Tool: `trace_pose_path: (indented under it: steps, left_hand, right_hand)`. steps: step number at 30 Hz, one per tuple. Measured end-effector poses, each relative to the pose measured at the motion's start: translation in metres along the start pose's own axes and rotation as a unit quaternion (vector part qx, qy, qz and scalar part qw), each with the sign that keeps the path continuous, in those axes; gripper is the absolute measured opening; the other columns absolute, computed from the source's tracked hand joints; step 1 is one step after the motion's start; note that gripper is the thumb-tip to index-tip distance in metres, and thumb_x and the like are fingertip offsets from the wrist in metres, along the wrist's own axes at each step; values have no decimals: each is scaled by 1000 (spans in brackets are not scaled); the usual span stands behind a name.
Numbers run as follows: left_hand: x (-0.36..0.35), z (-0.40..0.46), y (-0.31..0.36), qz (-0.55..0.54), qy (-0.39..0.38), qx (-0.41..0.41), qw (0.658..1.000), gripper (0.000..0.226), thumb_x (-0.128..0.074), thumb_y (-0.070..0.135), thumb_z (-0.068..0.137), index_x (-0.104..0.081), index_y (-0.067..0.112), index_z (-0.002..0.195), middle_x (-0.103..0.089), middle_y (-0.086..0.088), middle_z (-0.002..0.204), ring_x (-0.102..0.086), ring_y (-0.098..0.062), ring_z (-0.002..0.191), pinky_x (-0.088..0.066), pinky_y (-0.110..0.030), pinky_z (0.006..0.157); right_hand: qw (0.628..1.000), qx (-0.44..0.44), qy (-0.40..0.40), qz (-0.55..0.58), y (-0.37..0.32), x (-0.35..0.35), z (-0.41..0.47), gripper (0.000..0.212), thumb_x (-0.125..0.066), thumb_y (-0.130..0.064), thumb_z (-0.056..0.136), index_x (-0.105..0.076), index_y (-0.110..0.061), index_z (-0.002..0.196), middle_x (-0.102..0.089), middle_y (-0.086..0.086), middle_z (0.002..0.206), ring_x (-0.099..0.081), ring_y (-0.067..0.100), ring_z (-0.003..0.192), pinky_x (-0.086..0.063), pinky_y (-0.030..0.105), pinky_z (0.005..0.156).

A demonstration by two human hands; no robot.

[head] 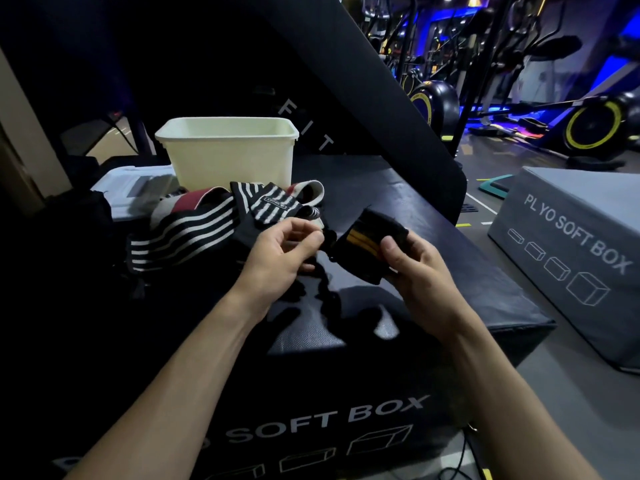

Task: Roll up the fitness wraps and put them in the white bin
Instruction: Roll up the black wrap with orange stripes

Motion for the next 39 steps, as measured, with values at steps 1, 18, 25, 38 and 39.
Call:
trace_pose_path:
  steps: [1,18,25,38,39]
  left_hand:
    - [-2,-1,0,11,-20,-1,1000,15,-73,23,90,-70,15,102,-71,3,92,-67,-8,86,-61,-28,71]
    - [-9,-7,7,126,-45,-94,987,40,-62,31,94,-62,30,134,-68,8,123,-63,-5,109,-53,-32,100]
    - [-26,-17,20,261,-88,-187,943,37,-64,35,98,-64,29,134,-58,20,130,-56,-4,118,-42,-21,101]
    - [-66,-23,16,311,-148,-190,919,33,-63,29,98,-65,28,131,-69,13,110,-60,-7,112,-46,-23,100]
    - [-67,-22,14,325,-148,-195,914,27,-65,21,97,-69,27,123,-72,12,101,-65,-6,100,-51,-26,92]
  right_hand:
    - [1000,-9,-1,30,0,-2,-1,46,-65,-28,95,-59,1,130,-70,20,124,-66,32,119,-52,39,99]
    - [962,-104,-10,253,3,-9,-11,51,-74,-43,81,-76,-8,117,-71,19,124,-66,35,121,-55,44,100]
    - [955,-110,18,276,4,5,-12,52,-65,-50,87,-73,-10,120,-72,15,114,-72,33,105,-59,42,89]
    - [939,-141,26,314,2,13,-17,56,-52,-54,90,-74,-9,114,-72,11,105,-71,24,95,-56,41,89]
    - [936,-141,37,321,3,15,-16,58,-54,-54,89,-71,-8,119,-70,12,106,-71,25,93,-59,42,85]
Point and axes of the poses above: each hand's wrist, its own z-axis towards the middle knuckle, its own x-axis out of the back of the hand, y = z × x, the point moved 9 cm from there along z, towards the middle knuckle
